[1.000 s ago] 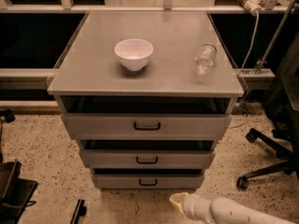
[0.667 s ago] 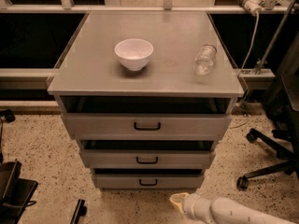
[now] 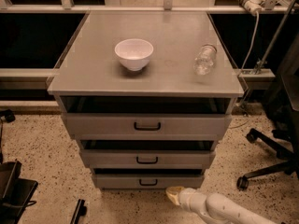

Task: Open bottom drawer

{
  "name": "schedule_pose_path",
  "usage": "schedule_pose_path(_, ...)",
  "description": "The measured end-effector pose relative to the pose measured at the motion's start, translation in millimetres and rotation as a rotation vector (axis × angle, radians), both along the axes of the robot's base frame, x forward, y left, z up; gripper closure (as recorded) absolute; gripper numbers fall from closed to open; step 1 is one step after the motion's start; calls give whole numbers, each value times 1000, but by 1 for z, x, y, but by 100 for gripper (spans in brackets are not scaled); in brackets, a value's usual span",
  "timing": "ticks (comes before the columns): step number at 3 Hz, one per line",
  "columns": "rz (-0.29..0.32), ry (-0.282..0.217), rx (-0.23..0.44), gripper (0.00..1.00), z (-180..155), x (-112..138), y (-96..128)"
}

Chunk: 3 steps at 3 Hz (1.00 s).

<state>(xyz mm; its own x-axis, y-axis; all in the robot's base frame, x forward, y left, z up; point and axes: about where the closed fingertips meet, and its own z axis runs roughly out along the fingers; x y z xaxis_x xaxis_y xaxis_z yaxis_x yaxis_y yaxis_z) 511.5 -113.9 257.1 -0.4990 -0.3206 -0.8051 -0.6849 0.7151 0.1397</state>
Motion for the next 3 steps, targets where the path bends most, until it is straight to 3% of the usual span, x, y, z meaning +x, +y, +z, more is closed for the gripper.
schedule_pose_path(1,-66,-40,33,100,-14,35,-10)
schedule_pose_path(2,-106,-92,19,100,-17,76,-19)
schedule_pose_path(3,-118,-99,14,100,-17,82,-25)
